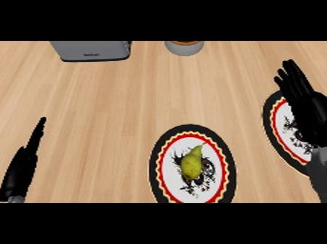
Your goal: Pick the pear from the plate and place it in the plate
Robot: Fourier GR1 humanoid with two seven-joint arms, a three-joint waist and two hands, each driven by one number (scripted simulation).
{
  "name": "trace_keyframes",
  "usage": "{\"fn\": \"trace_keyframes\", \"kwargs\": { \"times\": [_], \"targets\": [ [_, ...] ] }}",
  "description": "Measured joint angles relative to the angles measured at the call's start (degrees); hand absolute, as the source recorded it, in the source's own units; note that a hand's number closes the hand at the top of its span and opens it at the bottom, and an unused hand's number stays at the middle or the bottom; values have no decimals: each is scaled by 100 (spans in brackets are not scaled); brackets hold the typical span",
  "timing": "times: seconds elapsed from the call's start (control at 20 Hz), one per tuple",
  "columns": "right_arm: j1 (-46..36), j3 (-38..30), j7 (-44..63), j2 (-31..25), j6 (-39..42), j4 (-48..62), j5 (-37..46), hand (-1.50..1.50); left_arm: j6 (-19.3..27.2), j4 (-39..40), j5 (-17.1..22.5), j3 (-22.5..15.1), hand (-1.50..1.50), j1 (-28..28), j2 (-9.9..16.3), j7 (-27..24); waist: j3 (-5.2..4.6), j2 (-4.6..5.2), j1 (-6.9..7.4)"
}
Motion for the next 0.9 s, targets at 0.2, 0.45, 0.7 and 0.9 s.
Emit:
{"fn": "trace_keyframes", "kwargs": {
  "times": [0.2, 0.45, 0.7, 0.9],
  "targets": [
    [0, -13, 285, 437, -112, -62, -417, 150, -14, -233, 172, 67, 0, -75, -240, 169, -75, 123, 97],
    [-53, 555, 441, -94, -101, 102, 604, 150, -85, -310, 533, 33, 0, -232, -696, 396, -206, 194, 175],
    [668, 1025, 183, 416, -1257, 237, 1692, -150, -148, -390, 842, 70, 0, -229, -948, 595, -148, 203, 93],
    [1316, 986, -793, 1396, -1525, 237, 903, -150, -109, -358, 918, 89, 0, -283, -1111, 650, -108, 210, 37]
  ]
}}
